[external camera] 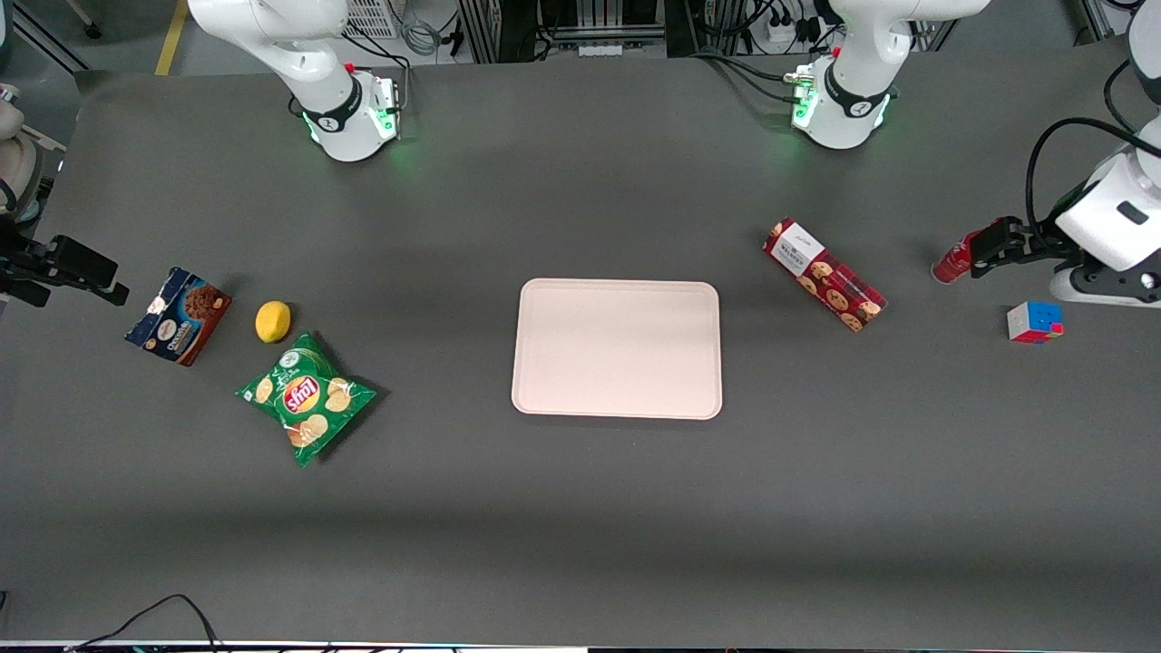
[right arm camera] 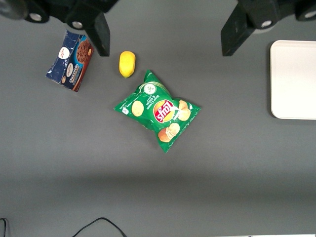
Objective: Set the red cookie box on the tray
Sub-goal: 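Move the left gripper down over the red plaid shortbread box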
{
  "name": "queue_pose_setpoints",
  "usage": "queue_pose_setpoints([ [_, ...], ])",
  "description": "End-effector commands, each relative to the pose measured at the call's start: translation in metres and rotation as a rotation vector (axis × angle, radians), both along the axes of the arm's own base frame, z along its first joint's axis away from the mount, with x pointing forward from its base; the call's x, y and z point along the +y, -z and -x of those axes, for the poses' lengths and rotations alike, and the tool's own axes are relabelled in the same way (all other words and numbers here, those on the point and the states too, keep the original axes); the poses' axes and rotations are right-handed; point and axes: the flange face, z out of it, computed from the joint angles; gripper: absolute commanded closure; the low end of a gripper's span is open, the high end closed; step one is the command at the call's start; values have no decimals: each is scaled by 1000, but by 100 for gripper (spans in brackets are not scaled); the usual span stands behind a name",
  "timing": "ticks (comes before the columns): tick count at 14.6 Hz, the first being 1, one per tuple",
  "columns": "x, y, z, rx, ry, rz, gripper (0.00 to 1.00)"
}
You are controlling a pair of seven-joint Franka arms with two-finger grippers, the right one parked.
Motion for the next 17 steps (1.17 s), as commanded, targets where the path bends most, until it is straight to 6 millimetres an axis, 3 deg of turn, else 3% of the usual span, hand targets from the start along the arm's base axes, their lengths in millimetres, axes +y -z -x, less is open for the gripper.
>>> queue_pose_setpoints([
  [1,-5,-2,-3,17,-16,-10,0],
  [7,-12,2,3,64,-17,6,0],
  [9,-18,6,6,97,-216,71,0],
  [12,-19,33,16,160,-458,56,0],
  [17,-19,70,32,237,-660,67,0],
])
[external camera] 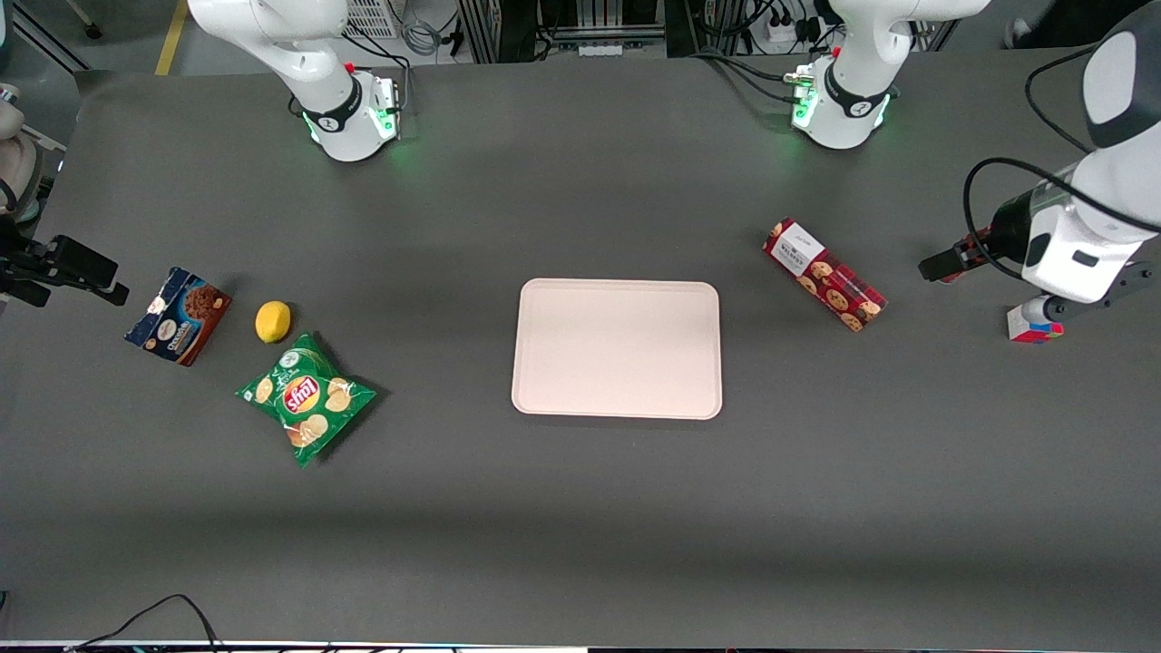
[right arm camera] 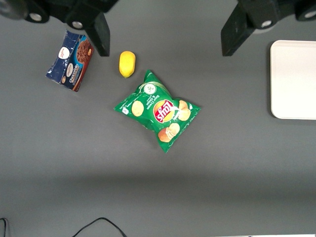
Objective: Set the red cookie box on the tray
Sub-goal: 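Move the left gripper down over the red plaid shortbread box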
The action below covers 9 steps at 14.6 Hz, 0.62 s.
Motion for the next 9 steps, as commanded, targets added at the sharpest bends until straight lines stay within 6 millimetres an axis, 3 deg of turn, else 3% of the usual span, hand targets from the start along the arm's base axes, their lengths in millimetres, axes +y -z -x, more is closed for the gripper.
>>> queue_pose_setpoints([
  [1,-9,17,22,31,-169,40,0],
  [9,-1,103,55,-71,-157,12,0],
])
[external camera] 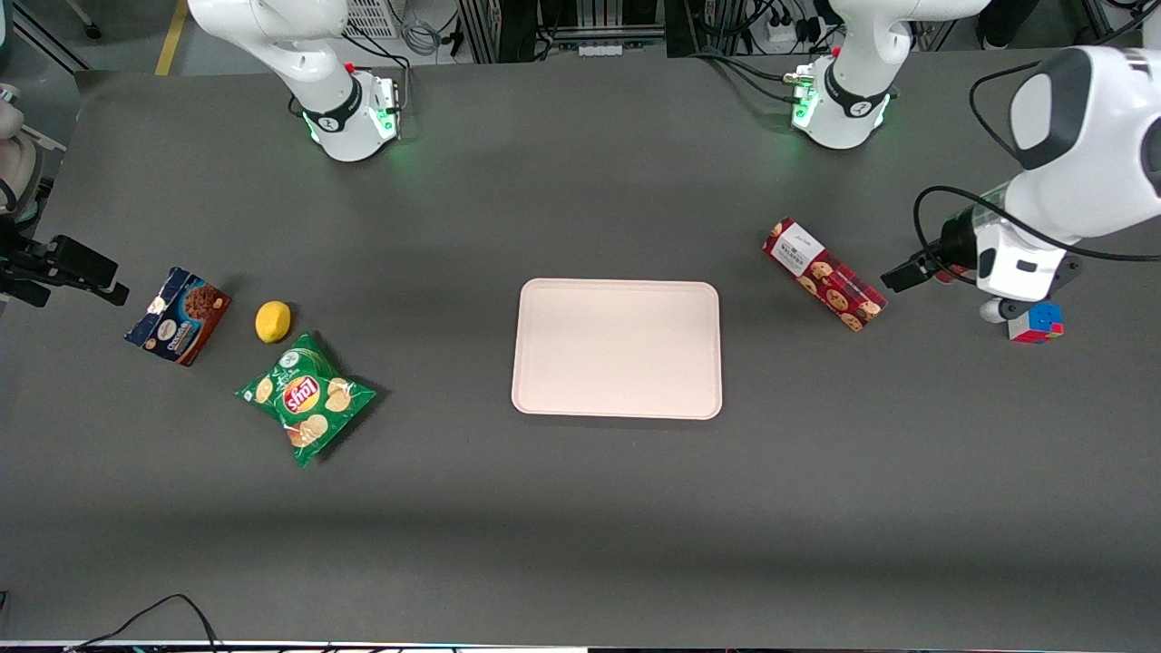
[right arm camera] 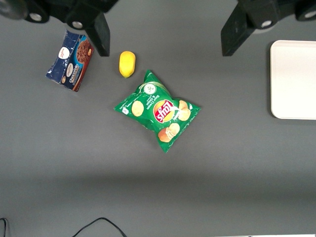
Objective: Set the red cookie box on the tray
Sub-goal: 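Move the left gripper down over the red plaid shortbread box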
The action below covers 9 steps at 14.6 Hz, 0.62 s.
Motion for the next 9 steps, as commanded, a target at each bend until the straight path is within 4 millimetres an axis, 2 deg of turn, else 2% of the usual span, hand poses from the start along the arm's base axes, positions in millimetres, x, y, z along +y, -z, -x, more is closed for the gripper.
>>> queue_pose_setpoints([
  [1,3,36,25,-52,0,-15,0],
  [5,4,85,41,-92,-11,-27,0],
  [9,-10,123,61,-121,1,-40,0],
])
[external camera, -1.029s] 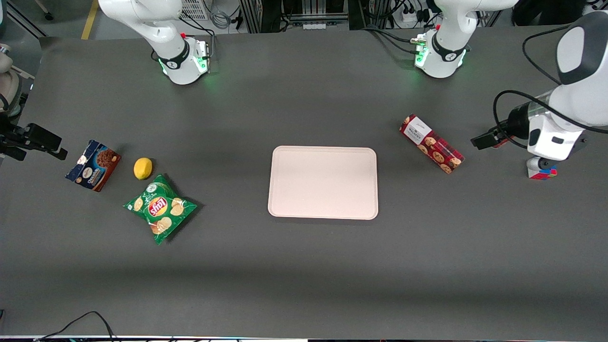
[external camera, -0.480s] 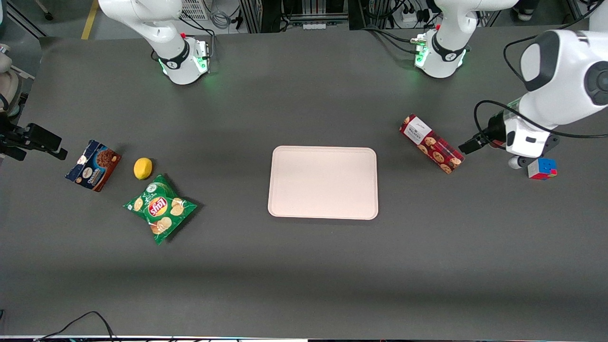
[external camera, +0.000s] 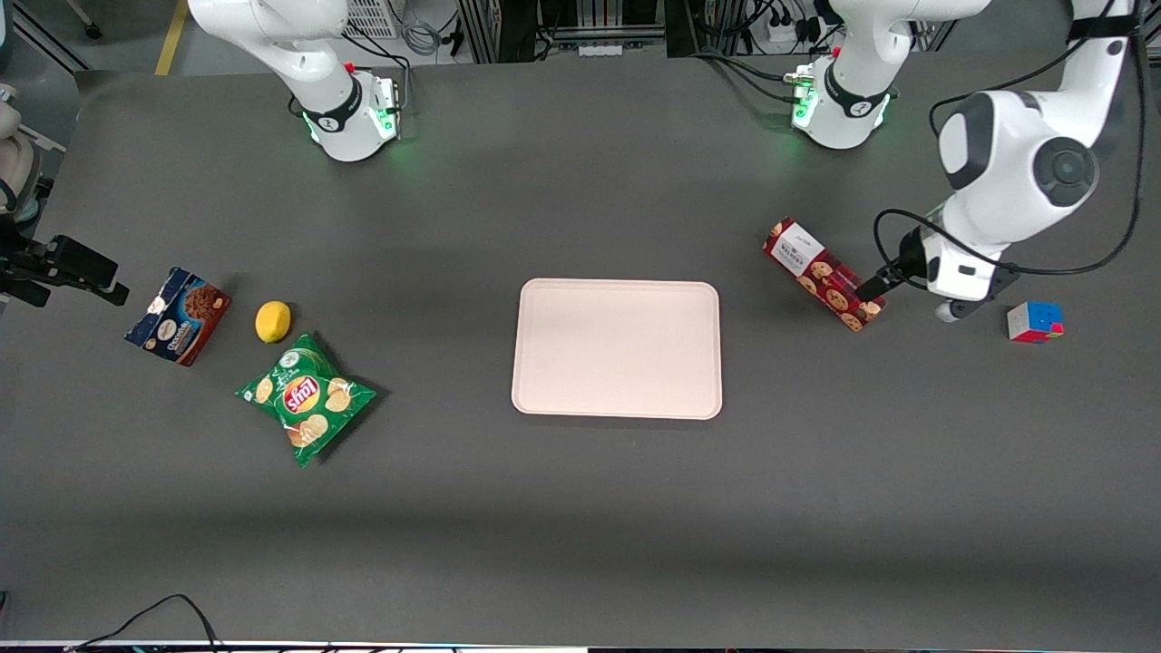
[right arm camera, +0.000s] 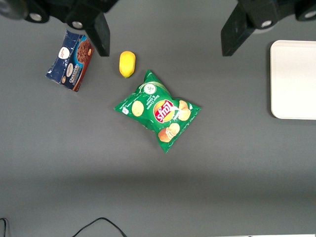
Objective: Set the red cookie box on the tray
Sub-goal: 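Close the left gripper around the upright shortbread box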
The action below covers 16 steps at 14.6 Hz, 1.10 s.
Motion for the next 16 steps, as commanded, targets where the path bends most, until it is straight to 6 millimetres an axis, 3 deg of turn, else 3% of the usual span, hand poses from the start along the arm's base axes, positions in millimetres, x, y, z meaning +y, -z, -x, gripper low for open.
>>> queue_pose_setpoints([
  [1,-18,21,24,-28,29,-17,0],
  [10,-29,72,40,5,46,-24,0],
  [16,-35,85,55,32,39,-33,0],
])
